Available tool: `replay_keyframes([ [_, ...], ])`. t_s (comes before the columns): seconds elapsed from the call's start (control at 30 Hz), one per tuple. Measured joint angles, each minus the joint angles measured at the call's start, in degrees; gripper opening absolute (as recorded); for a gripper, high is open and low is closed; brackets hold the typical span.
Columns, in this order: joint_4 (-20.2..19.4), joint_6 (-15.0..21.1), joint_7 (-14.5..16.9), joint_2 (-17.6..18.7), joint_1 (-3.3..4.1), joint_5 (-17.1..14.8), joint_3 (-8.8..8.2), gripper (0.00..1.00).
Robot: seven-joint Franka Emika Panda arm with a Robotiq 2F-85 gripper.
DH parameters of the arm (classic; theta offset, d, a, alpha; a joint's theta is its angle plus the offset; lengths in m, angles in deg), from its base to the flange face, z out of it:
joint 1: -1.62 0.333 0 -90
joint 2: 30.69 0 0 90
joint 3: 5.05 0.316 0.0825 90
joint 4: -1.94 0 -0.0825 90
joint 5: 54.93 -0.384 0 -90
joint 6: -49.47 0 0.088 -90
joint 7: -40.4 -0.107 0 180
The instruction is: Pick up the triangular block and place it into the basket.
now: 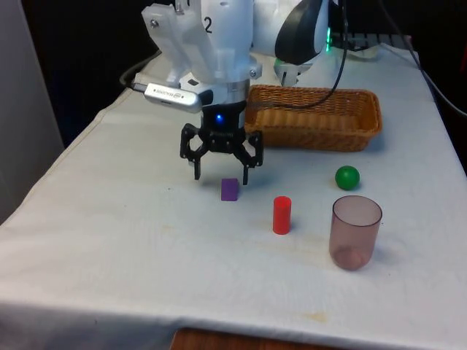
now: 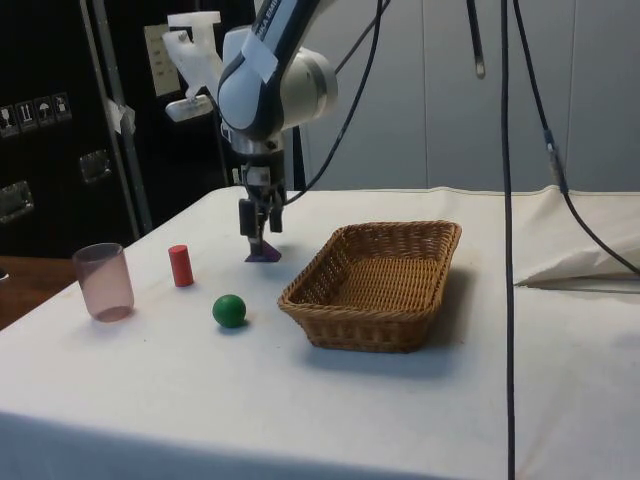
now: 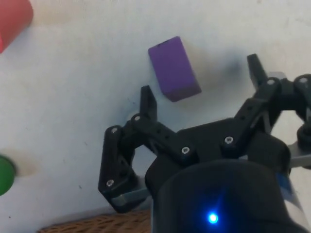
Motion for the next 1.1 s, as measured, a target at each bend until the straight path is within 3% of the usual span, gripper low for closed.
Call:
replay_keyframes([
  [0.07, 0.1, 0.0, 0.1, 0.1, 0.0, -0.1, 0.0, 0.86],
  [0.1, 0.2, 0.0, 0.2, 0.2, -0.06, -0.2, 0.0, 0.86],
  [0.17, 0.2, 0.0, 0.5, 0.3, -0.06, -0.5, 0.0, 0.67],
  [0.4, 0.3, 0.0, 0.8, 0.5, -0.11, -0.7, 0.0, 0.33],
  [0.9, 0.5, 0.0, 0.8, 0.5, -0.11, -0.7, -0.11, 0.33],
  [1.1, 0.2, -0.7, 0.8, -1.0, 0.06, -0.7, -0.34, 0.33],
])
